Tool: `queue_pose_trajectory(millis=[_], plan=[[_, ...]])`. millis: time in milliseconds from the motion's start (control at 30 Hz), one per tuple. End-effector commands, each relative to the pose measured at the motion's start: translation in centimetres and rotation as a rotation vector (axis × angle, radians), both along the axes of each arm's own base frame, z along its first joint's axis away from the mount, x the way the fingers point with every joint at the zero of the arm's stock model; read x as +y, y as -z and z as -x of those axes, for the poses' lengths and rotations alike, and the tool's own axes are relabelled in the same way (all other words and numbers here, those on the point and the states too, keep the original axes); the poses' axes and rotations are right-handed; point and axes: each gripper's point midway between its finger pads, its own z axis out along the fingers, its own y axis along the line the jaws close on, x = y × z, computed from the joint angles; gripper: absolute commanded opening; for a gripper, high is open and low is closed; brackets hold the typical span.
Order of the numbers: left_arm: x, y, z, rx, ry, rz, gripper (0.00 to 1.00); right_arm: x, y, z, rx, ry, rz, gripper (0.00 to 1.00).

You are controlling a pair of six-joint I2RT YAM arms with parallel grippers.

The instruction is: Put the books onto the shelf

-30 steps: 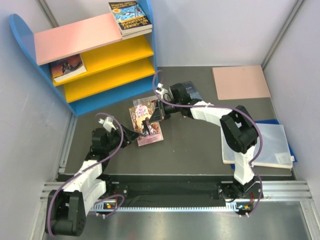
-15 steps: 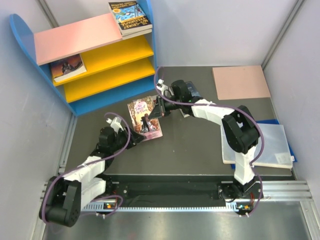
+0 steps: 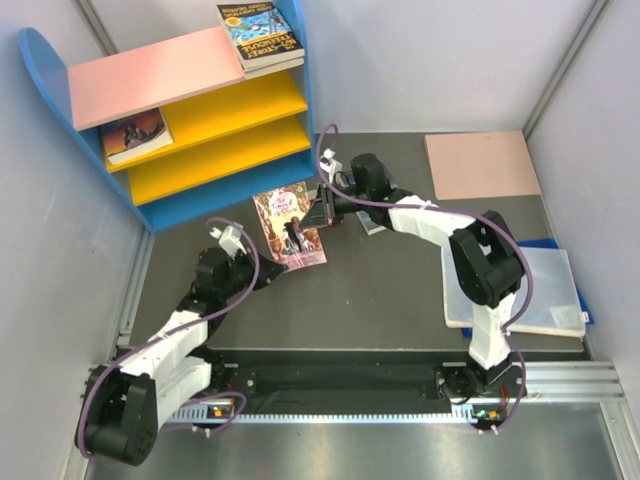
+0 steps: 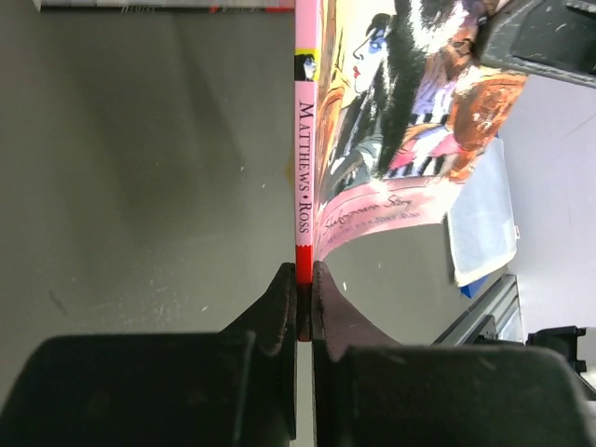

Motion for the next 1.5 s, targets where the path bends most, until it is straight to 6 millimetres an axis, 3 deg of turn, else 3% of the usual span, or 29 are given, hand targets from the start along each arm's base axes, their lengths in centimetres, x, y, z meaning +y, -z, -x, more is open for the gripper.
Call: queue_pose_trajectory(millis=[0,33,67,167,200,233,300,333,400,433,467,633,733,800,1033,1200,1367,1467], plan=[[-0.2,-6.8,-2.4,-0.182,-0.008,-0.003,0.0,0.0,-2.0,1.3,-0.046,-0.04,-0.045,0.04],[-0.2,-8.3,-2.9,-0.195,-0.013,-0.008,0.0,-0.1,-1.9,1.1,-0.049,-0.028,-0.039,0.08],[-0.2,-8.4,-2.9,-0.174,-0.015,-0.02,0.0,-0.3,-1.2,1.1,-0.04,-0.019,-0.028,0.24],[-0.2,-11.7,-3.6,-0.226,-0.009,-0.039,0.0,-1.4,0.2,0.6,-0.036,0.024,0.006,0.47],[-0.1,-12.1,-3.4,-0.224,-0.003,-0.059,0.0,-1.9,0.2,0.5,-0.04,0.04,0.01,0.5],[-0.1,-14.4,-3.7,-0.269,-0.004,-0.058,0.0,-2.3,0.6,0.3,-0.044,0.057,0.022,0.54],[0.0,-15.7,-3.8,-0.286,0.002,-0.079,0.0,-3.3,1.1,0.7,-0.044,0.079,0.038,0.6],[-0.1,-17.8,-3.9,-0.334,0.006,-0.079,0.0,-3.7,1.2,0.6,-0.053,0.1,0.05,0.62],[-0.2,-19.6,-3.7,-0.366,0.031,-0.092,0.0,-4.6,1.5,1.4,-0.06,0.117,0.065,0.66],[-0.4,-21.9,-3.6,-0.418,0.044,-0.086,0.0,-5.0,1.6,1.4,-0.066,0.143,0.077,0.68],[-0.5,-23.0,-3.5,-0.437,0.053,-0.085,0.0,-5.6,1.6,2.1,-0.07,0.158,0.084,0.7],[-1.1,-29.7,-2.4,-0.549,0.113,-0.062,0.0,-6.9,0.7,3.5,-0.117,0.241,0.053,0.73],[-1.5,-33.0,-2.5,-0.586,0.129,-0.037,0.0,-7.0,1.3,4.7,-0.153,0.27,0.056,0.73],[-1.8,-34.2,-3.0,-0.57,0.132,-0.014,0.0,-6.9,2.3,5.8,-0.151,0.264,0.062,0.73],[-4.1,-41.3,-6.9,-0.575,0.205,0.091,0.0,-5.6,3.6,6.9,-0.155,0.233,0.043,0.73],[-4.0,-46.5,-10.1,-0.595,0.213,0.206,0.0,-5.3,4.0,7.3,-0.166,0.228,0.051,0.74],[-2.0,-49.4,-13.1,-0.567,0.222,0.371,0.0,-5.4,4.1,7.5,-0.167,0.225,0.048,0.74],[-1.1,-49.5,-15.2,-0.519,0.267,0.448,0.0,-5.1,4.1,7.7,-0.161,0.21,0.044,0.75]])
